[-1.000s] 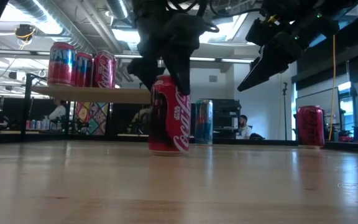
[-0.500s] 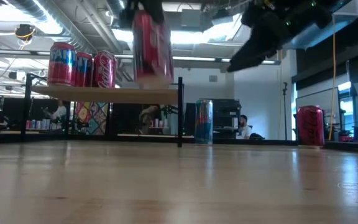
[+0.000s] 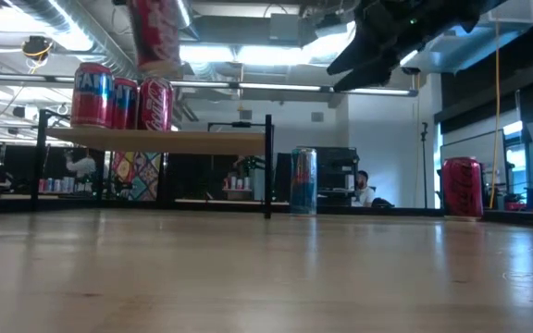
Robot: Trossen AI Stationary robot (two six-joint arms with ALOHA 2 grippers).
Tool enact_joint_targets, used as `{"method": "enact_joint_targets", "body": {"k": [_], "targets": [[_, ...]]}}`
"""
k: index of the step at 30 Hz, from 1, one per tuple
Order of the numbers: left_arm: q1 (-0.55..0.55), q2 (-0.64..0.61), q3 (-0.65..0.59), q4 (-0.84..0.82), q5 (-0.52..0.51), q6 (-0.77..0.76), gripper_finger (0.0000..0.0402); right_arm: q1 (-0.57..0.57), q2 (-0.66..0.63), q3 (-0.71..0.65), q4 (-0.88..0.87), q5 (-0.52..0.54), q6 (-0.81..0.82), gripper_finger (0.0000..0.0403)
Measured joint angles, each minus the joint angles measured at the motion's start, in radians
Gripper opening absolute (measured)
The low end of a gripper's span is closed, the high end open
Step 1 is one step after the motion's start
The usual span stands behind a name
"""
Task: Place canned beverage on shelf
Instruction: Put the red-white soda can on the shelf aligned with the other red-white soda can
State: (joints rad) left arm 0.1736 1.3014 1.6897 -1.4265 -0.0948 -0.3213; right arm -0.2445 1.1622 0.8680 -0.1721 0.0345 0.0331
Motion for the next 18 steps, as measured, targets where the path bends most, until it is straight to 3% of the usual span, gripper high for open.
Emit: {"method": "enact_joint_targets", "body": {"k": [10,18], "targets": [[0.254,-0.026,0.0,-0.104,0.01,0.271,0.0265,-0.081,0.0,0.0,-0.002,-0.001,0.093,0.0367],[0.467,-0.008,-0.002,-0.1,0.134,0.416,0.0265,-0.098,0.001,0.0,-0.006,-0.01,0.088,0.0367]]}}
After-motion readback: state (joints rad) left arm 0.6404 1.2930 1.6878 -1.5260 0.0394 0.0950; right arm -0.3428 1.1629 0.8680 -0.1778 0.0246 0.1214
